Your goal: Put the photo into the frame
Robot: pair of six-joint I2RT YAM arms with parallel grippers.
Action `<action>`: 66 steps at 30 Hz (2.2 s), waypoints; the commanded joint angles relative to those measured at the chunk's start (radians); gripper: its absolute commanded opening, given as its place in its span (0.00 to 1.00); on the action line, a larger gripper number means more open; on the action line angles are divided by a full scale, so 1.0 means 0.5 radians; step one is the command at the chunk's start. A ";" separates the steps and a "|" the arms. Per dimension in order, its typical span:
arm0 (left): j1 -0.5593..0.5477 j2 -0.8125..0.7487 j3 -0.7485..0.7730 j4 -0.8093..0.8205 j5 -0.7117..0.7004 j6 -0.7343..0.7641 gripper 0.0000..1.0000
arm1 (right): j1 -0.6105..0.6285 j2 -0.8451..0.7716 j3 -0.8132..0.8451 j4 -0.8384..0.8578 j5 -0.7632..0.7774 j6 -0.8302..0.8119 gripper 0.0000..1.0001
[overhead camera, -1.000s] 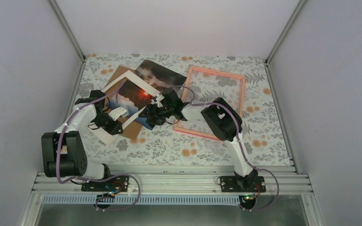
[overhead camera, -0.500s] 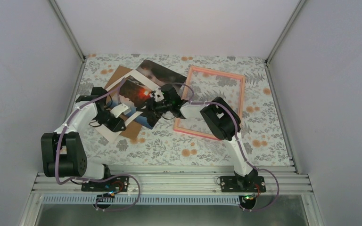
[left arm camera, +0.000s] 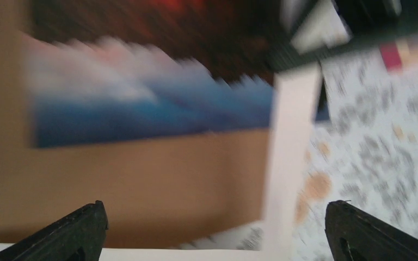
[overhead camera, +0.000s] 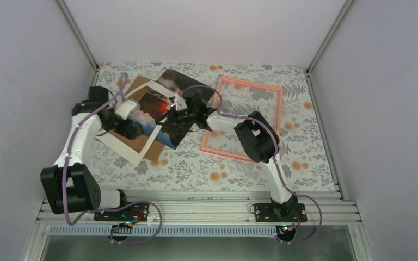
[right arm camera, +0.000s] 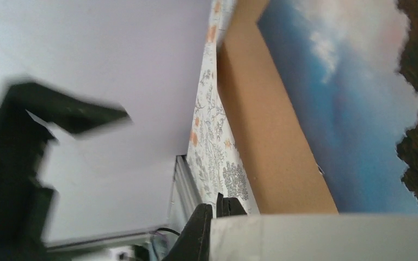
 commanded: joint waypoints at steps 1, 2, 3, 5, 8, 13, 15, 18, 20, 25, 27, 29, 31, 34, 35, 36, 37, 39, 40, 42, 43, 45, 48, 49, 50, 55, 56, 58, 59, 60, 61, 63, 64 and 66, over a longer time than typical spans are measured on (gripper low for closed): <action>0.244 -0.138 0.357 0.153 0.161 -0.141 1.00 | -0.013 -0.258 0.170 -0.404 -0.061 -0.701 0.04; 0.285 -0.137 0.422 0.173 0.174 -0.169 1.00 | -0.014 -0.294 0.191 -0.507 -0.088 -0.826 0.04; 0.310 -0.133 0.481 0.195 0.177 -0.203 1.00 | -0.017 -0.330 0.208 -0.609 -0.112 -0.955 0.04; 0.342 -0.129 0.562 0.248 0.177 -0.269 1.00 | -0.033 -0.430 0.211 -0.818 -0.143 -1.215 0.04; 0.354 -0.120 0.613 0.320 0.218 -0.330 1.00 | -0.087 -0.649 0.129 -1.111 -0.171 -1.609 0.04; 0.354 -0.038 0.631 0.409 0.331 -0.359 1.00 | -0.311 -0.948 0.003 -1.609 -0.081 -2.181 0.04; 0.354 0.005 0.649 0.423 0.437 -0.359 1.00 | -0.456 -1.023 -0.047 -1.807 -0.036 -2.378 0.04; 0.324 0.057 0.654 0.492 0.615 -0.362 1.00 | -0.691 -1.129 -0.165 -2.058 0.040 -2.647 0.04; 0.233 0.106 0.662 0.544 0.590 -0.373 1.00 | -0.833 -1.157 -0.200 -2.217 0.101 -2.828 0.04; -0.051 0.258 0.721 0.619 0.394 -0.371 1.00 | -1.228 -1.014 -0.097 -2.576 0.134 -3.077 0.04; -0.106 0.325 0.732 0.644 0.387 -0.379 1.00 | -1.348 -0.877 -0.027 -2.697 0.155 -3.150 0.04; -0.138 0.411 0.754 0.652 0.386 -0.382 1.00 | -1.437 -0.737 0.045 -2.813 0.173 -3.206 0.04; -0.154 0.472 0.784 0.653 0.387 -0.401 1.00 | -1.501 -0.593 0.121 -2.938 0.192 -3.263 0.04; -0.172 0.504 0.777 0.689 0.385 -0.421 1.00 | -1.564 -0.401 0.234 -3.111 0.214 -3.341 0.04; -0.176 0.507 0.765 0.707 0.382 -0.423 1.00 | -1.582 -0.358 0.252 -3.126 0.235 -3.329 0.04; -0.180 0.512 0.756 0.715 0.377 -0.425 1.00 | -1.601 -0.328 0.262 -3.127 0.258 -3.324 0.04; -0.184 0.516 0.742 0.721 0.370 -0.427 1.00 | -1.620 -0.306 0.273 -3.127 0.295 -3.331 0.04; -0.186 0.520 0.712 0.737 0.365 -0.441 1.00 | -1.657 -0.267 0.282 -3.127 0.369 -3.360 0.04; -0.190 0.519 0.696 0.745 0.365 -0.450 1.00 | -1.668 -0.258 0.274 -3.127 0.416 -3.381 0.04; -0.200 0.513 0.673 0.748 0.368 -0.455 1.00 | -1.679 -0.261 0.224 -3.127 0.505 -3.441 0.04; -0.207 0.507 0.661 0.747 0.362 -0.451 1.00 | -1.680 -0.266 0.207 -3.124 0.540 -3.453 0.04; -0.216 0.492 0.639 0.745 0.348 -0.443 1.00 | -1.687 -0.260 0.209 -3.124 0.568 -3.440 0.04; -0.218 0.477 0.597 0.754 0.339 -0.446 1.00 | -1.703 -0.219 0.283 -3.098 0.523 -3.355 0.19; -0.219 0.473 0.586 0.755 0.342 -0.447 1.00 | -1.707 -0.199 0.311 -3.077 0.494 -3.306 0.20; -0.219 0.471 0.578 0.754 0.344 -0.447 1.00 | -1.715 -0.188 0.331 -3.038 0.470 -3.240 0.20; -0.220 0.436 0.529 0.741 0.338 -0.437 1.00 | -1.813 -0.217 0.286 -2.752 0.244 -2.911 0.20; -0.220 0.428 0.512 0.735 0.340 -0.434 1.00 | -1.836 -0.242 0.244 -2.656 0.198 -2.820 0.21; -0.220 0.419 0.493 0.723 0.343 -0.428 1.00 | -1.867 -0.273 0.163 -2.497 0.107 -2.680 0.21; -0.220 0.416 0.483 0.719 0.346 -0.426 1.00 | -1.873 -0.284 0.123 -2.393 0.058 -2.603 0.21; -0.220 0.413 0.477 0.713 0.346 -0.424 1.00 | -1.877 -0.293 0.079 -2.326 0.026 -2.523 0.21; -0.220 0.415 0.474 0.708 0.345 -0.423 1.00 | -1.877 -0.297 0.048 -2.265 -0.013 -2.457 0.22; -0.220 0.416 0.467 0.700 0.353 -0.420 1.00 | -1.879 -0.292 -0.008 -2.162 -0.080 -2.334 0.26; -0.220 0.418 0.467 0.693 0.355 -0.420 1.00 | -1.879 -0.281 -0.022 -2.128 -0.102 -2.285 0.27; -0.220 0.425 0.474 0.678 0.357 -0.414 1.00 | -1.877 -0.255 -0.035 -2.082 -0.105 -2.213 0.29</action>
